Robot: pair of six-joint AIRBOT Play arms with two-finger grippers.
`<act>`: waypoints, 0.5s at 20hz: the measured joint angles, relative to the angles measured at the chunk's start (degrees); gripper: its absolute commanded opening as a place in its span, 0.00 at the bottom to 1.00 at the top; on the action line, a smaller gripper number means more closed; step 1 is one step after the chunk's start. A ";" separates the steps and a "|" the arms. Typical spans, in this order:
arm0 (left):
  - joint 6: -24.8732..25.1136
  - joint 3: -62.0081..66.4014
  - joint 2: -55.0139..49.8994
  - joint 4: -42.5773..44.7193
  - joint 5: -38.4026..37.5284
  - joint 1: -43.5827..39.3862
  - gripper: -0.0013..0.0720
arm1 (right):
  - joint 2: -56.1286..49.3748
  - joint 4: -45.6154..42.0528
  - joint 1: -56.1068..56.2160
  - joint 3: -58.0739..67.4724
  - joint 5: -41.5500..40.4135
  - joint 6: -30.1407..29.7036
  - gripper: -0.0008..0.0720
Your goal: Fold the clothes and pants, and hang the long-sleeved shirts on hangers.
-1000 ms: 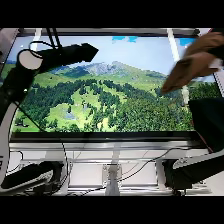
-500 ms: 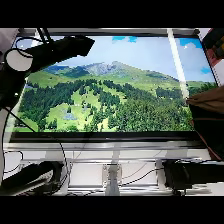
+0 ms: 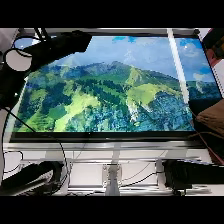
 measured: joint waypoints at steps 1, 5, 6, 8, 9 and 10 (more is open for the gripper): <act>0.00 0.00 0.00 0.00 0.20 0.00 0.49 | 0.02 -0.59 -0.11 -0.26 0.00 -0.37 0.95; 0.00 0.00 0.00 0.00 0.48 0.00 0.49 | 0.09 -2.89 -0.33 -0.79 0.09 -1.33 0.95; 0.00 0.00 0.00 0.00 0.52 0.00 0.49 | 0.09 -3.08 -0.35 -0.83 0.15 -1.49 0.94; 0.00 0.00 0.00 0.00 0.57 0.00 0.49 | 0.09 -3.41 -0.35 -0.90 0.02 -1.64 0.94; 0.00 0.00 0.00 0.00 0.57 0.00 0.49 | 0.09 -2.91 -0.35 -0.90 -0.35 -1.73 0.86; 0.00 0.00 0.00 0.00 0.57 0.00 0.49 | 0.09 -1.73 -0.35 -0.92 -0.79 -1.77 0.73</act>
